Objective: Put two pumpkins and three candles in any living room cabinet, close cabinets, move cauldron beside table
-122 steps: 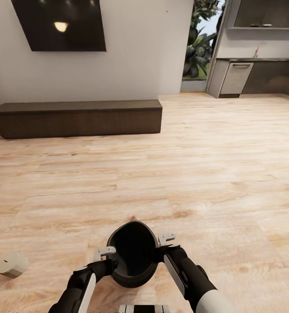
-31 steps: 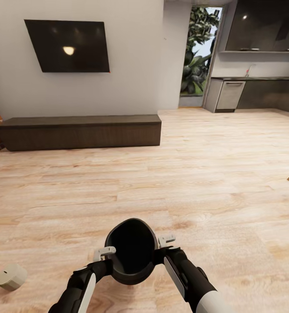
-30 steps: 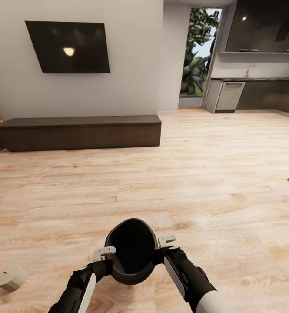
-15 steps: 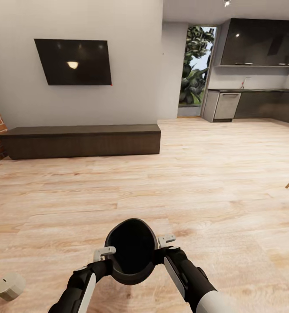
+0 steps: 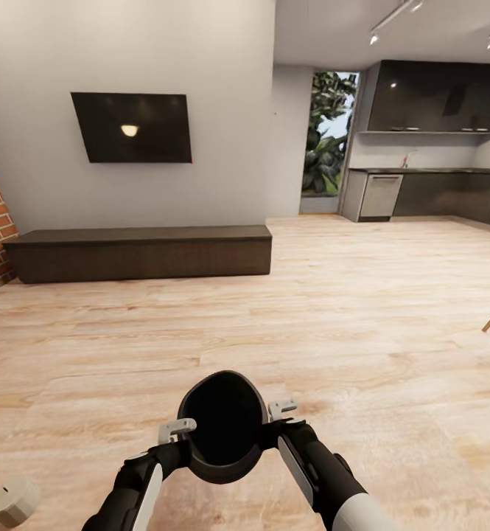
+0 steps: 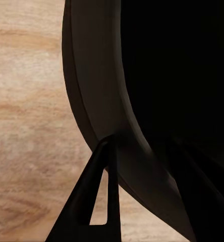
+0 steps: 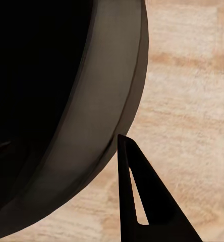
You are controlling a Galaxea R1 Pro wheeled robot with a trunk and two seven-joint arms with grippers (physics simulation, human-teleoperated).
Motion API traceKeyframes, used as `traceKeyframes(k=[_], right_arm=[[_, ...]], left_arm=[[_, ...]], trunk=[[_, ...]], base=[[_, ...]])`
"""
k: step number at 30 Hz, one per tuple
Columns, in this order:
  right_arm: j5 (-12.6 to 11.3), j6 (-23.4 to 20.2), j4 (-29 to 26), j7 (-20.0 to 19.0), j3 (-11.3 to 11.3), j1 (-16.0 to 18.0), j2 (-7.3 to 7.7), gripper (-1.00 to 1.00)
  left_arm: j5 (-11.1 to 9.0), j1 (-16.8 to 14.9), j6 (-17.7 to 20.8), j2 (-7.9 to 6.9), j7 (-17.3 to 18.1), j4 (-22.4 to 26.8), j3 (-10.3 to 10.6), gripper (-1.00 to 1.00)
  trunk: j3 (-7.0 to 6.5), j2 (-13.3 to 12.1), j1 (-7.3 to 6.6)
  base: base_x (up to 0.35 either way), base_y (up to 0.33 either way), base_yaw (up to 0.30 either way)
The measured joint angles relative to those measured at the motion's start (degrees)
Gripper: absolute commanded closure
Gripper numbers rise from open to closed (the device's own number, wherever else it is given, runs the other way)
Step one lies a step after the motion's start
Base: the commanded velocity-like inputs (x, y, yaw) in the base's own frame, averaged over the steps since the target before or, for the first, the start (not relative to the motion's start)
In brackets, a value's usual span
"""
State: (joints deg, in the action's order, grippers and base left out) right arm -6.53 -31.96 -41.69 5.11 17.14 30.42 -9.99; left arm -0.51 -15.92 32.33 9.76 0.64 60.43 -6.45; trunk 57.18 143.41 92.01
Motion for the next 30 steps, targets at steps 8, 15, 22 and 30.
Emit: traceKeyframes(k=[8,15,22,30], right_arm=[[0.00,-0.12,-0.04,0.03,0.02,0.03,0.00,1.00],[-0.06,-0.01,0.02,0.05,0.00,0.00,0.00,1.00],[0.07,-0.21,-0.16,0.06,-0.03,0.00,0.00,1.00],[-0.07,0.02,0.07,0.02,-0.01,0.03,0.00,1.00]], left_arm=[[-0.09,0.00,0.00,0.01,0.01,-0.02,-0.05,1.00],[-0.07,0.01,-0.06,0.01,0.00,-0.05,-0.04,1.00],[-0.25,0.01,-0.07,0.01,-0.06,-0.04,-0.01,1.00],[-0.14,0.01,-0.06,0.01,-0.09,-0.05,-0.01,1.00]], trunk=[[-1.77,-0.11,-0.21],[-2.00,-0.13,-0.23],[-2.26,-0.13,-0.23],[-2.68,-0.13,-0.23]], base=[[0.000,0.000,0.000],[0.000,0.000,0.020],[-0.044,-0.005,0.201],[-0.250,-0.103,0.238]])
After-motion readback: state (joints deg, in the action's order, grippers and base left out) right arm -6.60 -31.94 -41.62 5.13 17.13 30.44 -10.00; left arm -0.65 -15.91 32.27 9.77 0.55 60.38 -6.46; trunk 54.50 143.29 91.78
